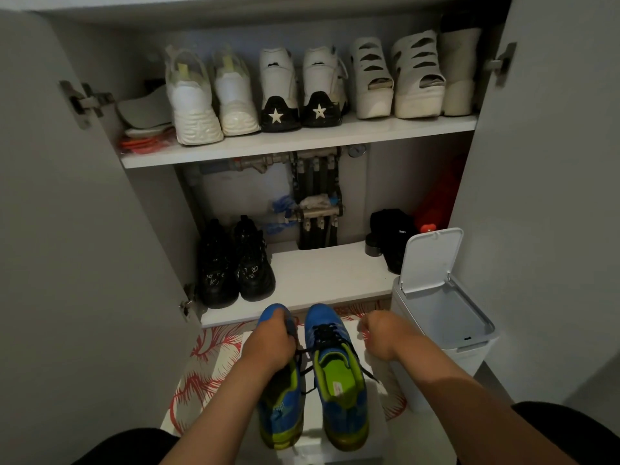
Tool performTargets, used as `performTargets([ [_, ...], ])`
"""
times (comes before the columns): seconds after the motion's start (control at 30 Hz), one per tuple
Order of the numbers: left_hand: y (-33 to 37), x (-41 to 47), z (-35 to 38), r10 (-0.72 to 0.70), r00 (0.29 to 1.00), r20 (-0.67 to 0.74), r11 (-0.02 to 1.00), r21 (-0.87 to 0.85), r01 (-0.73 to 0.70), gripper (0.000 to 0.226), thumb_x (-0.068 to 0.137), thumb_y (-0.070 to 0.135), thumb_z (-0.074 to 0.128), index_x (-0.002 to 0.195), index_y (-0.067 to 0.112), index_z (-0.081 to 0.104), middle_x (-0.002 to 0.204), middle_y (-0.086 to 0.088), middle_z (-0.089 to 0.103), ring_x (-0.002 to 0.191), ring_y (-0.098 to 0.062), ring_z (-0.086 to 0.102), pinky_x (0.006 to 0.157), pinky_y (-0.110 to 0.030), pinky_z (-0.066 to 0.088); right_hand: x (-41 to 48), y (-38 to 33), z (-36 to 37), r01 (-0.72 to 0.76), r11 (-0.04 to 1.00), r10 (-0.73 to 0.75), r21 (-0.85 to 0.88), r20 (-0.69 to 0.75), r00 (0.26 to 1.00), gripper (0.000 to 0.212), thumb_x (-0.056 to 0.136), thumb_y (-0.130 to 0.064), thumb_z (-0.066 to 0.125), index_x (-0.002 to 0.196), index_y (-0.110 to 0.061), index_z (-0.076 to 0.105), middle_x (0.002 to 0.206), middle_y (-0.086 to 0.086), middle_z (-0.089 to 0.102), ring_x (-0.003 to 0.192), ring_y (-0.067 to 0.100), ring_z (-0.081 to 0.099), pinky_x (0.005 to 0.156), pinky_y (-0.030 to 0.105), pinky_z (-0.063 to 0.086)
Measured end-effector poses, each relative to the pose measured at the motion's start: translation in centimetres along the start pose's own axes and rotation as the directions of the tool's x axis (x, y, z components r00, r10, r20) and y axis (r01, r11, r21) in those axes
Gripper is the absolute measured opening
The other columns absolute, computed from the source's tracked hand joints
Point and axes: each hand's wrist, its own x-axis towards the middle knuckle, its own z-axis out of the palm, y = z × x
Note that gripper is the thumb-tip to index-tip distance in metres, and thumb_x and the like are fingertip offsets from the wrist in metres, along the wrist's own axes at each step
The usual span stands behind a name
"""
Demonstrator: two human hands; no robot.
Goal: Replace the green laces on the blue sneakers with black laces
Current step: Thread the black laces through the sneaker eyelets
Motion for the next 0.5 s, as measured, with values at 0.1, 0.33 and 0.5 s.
performTargets([
  [0.1, 0.3, -0.5, -0.6, 0.068, 0.992, 0.102, 0.992, 0.097, -0.078, 0.038, 0.086, 0.029, 0.05, 0.124, 0.034, 0.045, 0.112, -0.001, 0.058, 0.103, -0.025, 0.058, 0.073, -0.031, 0.04, -0.1, -0.4, 0.6, 0.113, 0.972, -0.124, 0.208, 0.045, 0.991, 0.055, 0.088, -0.009, 0.061, 0.14, -0.026, 0.056, 0.141, 0.0, 0.056, 0.114, 0.016, 0.059, 0.08, 0.01, 0.049],
  [0.33, 1.5, -0.8, -0.3, 0.255, 0.964, 0.08, 0.839, 0.478, -0.261, 0.023, 0.088, 0.04, 0.055, 0.096, 0.027, 0.073, 0.108, 0.003, 0.06, 0.107, -0.02, 0.05, 0.08, -0.032, 0.038, 0.1, -0.9, 0.7, 0.211, 0.961, -0.199, 0.178, -0.086, 0.976, 0.016, 0.091, -0.01, 0.063, 0.097, -0.013, 0.077, 0.098, 0.002, 0.074, 0.083, 0.009, 0.065, 0.083, 0.023, 0.054],
  [0.5, 1.3, -0.5, -1.2, 0.223, 0.969, 0.108, 0.868, 0.431, -0.248, 0.023, 0.09, 0.035, 0.051, 0.089, 0.021, 0.069, 0.098, 0.0, 0.068, 0.1, -0.022, 0.057, 0.088, -0.034, 0.041, 0.2, -0.9, 0.8, 0.204, 0.946, -0.179, 0.25, -0.118, 0.977, 0.021, 0.096, -0.008, 0.054, 0.099, -0.017, 0.073, 0.11, 0.001, 0.069, 0.098, 0.012, 0.063, 0.085, 0.02, 0.049],
])
